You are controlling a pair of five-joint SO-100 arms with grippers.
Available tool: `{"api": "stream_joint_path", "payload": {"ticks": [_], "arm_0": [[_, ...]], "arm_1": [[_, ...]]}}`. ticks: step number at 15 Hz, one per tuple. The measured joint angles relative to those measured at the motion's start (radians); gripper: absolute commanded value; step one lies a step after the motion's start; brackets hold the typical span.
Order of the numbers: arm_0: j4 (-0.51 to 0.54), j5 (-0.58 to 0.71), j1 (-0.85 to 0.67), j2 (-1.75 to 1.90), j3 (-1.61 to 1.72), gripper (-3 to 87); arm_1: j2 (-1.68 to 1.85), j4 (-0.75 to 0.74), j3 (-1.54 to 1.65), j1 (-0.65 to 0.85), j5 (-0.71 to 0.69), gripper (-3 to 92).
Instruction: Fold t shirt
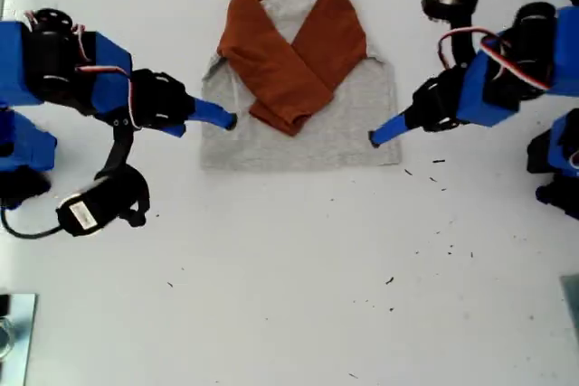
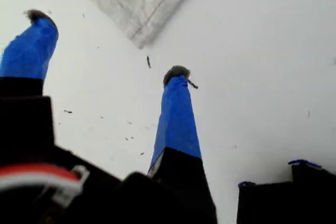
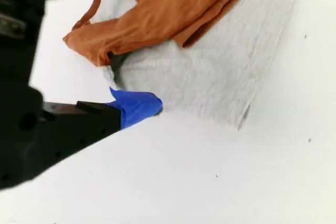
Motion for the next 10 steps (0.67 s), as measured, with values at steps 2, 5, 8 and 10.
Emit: {"api": "stream_joint_path", "payload": {"ticks": [2, 5, 8, 10], "arm_0": [[-0.081, -0.002, 0.006, -0.041, 0.077, 31.6], [-0.169, -0.002, 0.034, -0.186, 0.081, 18.0], [-0.256, 0.000, 0.040, -0.331, 0.058, -0.3], [-0.288, 0.000, 0.038, -0.359, 0.032, -0.3]], "arm_1": [[-0.140, -0.098, 0.000, 0.009, -0.014, 36.7], [-0.325, -0.209, 0.009, 0.014, -0.015, 29.0], [-0.466, -0.316, 0.037, 0.015, -0.003, 5.2], [-0.502, -0.388, 0.023, 0.009, 0.011, 3.4]]}}
